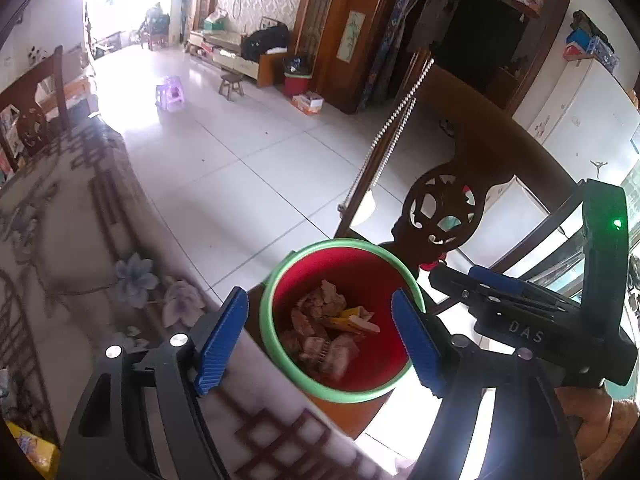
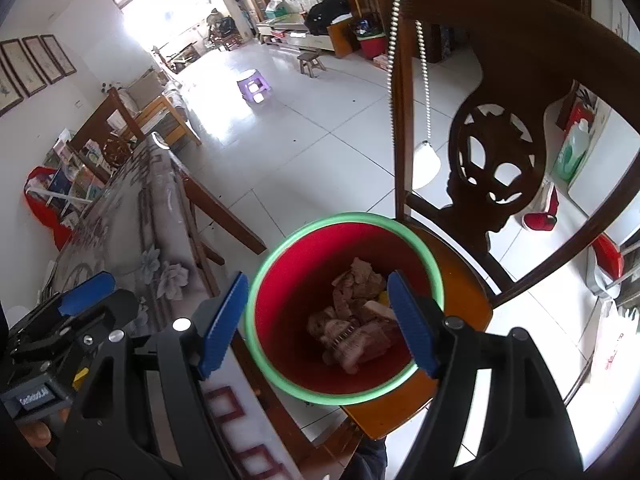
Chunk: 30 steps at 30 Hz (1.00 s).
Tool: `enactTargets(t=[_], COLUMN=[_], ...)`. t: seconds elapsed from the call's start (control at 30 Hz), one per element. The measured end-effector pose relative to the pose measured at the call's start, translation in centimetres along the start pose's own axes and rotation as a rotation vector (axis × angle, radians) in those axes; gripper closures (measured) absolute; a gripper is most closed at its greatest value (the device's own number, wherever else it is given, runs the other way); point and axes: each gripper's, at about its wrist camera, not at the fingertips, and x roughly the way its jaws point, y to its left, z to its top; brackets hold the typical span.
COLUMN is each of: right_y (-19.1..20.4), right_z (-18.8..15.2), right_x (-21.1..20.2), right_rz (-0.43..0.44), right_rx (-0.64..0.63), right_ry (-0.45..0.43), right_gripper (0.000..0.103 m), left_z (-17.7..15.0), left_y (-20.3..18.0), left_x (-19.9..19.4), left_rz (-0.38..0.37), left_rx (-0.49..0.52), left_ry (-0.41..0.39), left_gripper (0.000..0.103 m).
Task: Collect trash
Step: 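Open both tools over the red bucket to drop newspaper and cup, then move both open tools back over the table toward the snack packets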
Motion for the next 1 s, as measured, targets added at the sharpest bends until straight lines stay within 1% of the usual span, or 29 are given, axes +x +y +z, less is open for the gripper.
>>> enactTargets(t=[0.17,0.33,0.63,0.8,1.0], right_y=[2.1,4.6,11.0,14.5,19.9], right_z=[-0.5,-1.6,-4.4,-6.4,-9.3], right_x=[-0.5,-0.7,-1.2,-1.2,-1.4], right_rz=[0.009,0.025,0.050,0.053,0.087], right_rx=[-0.031,-0.055,-0.140,-0.167,-0.213], right_ry=[-0.006,0.001,0.012,0.025,0.036], right_gripper=[0.029,0.028,0.026,0.025,0.025], left_z=[-0.9,-2.3,-5.5,-7.7,-10.5], left_y=[1.9,3.9,8.4,11.3,15.5], left_x=[-3.0,-5.1,-9.1,-11.1,-14.5], left_rz=[0.024,0.039,0.057,0.058,0.107], left_rx=[-0.044,-0.074,-0.117,-0.130,-0.155], left_ry=[-0.050,-0.069,-0.108,-0.109,-0.126], left_gripper=[0.029,0.029,0.029,0.029,0.029])
